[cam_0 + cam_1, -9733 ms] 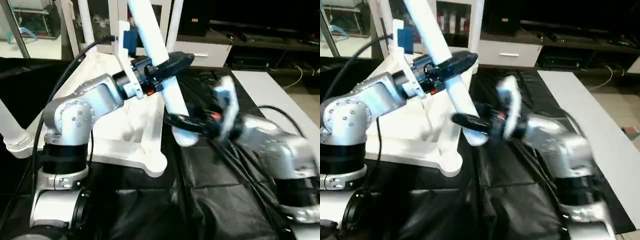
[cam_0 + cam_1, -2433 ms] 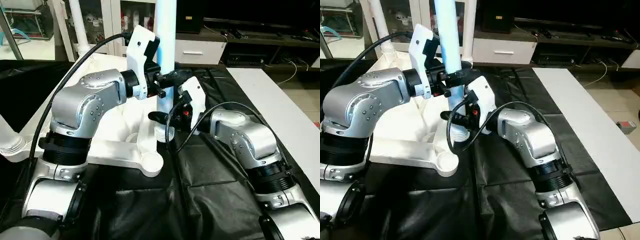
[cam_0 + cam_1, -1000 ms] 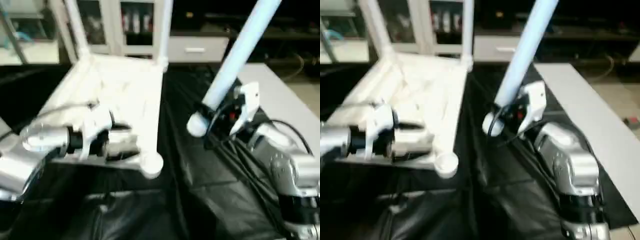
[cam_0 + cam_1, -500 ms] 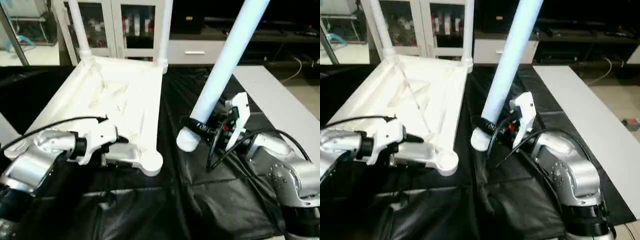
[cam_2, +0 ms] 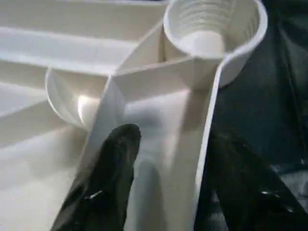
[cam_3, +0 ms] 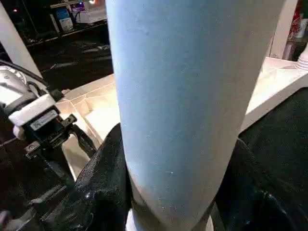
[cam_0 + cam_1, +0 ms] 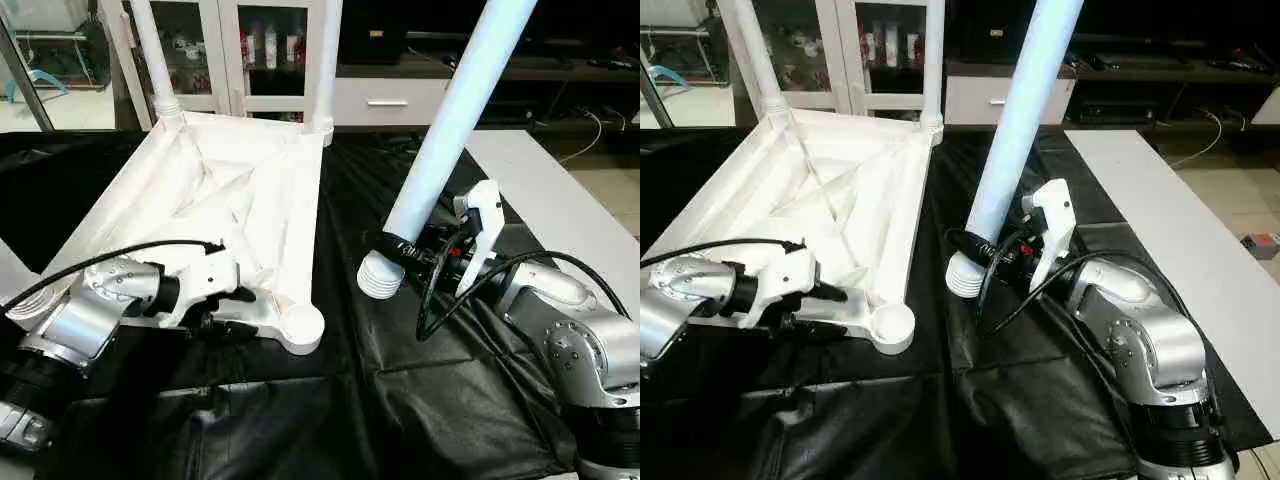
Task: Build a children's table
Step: Pick table leg
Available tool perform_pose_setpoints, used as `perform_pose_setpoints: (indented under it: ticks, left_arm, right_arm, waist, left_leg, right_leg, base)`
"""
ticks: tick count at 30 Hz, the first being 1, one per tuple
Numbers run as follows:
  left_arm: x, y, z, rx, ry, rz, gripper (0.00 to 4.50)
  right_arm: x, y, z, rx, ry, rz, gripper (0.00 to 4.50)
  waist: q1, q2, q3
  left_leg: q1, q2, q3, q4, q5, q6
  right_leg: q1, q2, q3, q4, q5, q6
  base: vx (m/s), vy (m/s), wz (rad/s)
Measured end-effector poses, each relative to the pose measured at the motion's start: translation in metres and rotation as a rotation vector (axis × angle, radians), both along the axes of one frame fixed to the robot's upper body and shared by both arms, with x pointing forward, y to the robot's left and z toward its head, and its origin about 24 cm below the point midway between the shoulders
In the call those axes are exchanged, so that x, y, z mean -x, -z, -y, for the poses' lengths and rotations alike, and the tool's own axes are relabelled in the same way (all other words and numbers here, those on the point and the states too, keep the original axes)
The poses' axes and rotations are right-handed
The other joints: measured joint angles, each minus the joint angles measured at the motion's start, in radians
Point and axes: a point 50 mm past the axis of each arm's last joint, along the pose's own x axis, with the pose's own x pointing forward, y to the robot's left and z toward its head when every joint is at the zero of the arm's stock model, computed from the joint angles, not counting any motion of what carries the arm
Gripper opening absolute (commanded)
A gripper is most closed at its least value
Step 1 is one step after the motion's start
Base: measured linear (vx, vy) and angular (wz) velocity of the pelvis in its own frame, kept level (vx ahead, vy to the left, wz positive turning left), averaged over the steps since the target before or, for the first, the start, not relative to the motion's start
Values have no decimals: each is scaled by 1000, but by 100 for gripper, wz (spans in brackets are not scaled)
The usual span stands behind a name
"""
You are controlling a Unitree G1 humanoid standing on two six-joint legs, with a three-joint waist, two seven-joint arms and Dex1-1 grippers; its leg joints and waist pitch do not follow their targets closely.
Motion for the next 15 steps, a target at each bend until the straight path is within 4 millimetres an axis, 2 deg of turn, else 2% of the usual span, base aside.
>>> perform_pose_setpoints:
  ticks: [5,15]
  left_arm:
    - [-1,-1,-4,-25,23,-26,173]
    - [0,0,-7,-53,48,-44,101]
  right_arm:
    - [0,0,0,4,-1,0,186]
    - [0,0,1,6,0,0,186]
  waist:
    - [-1,0,0]
    - [0,0,0]
  left_leg:
    - [0,0,0,0,0,0]
    - [0,0,0,0,0,0]
  right_leg:
    - [0,0,0,0,0,0]
    - [0,0,0,0,1,-2]
  base:
    - [0,0,0]
    - [0,0,0]
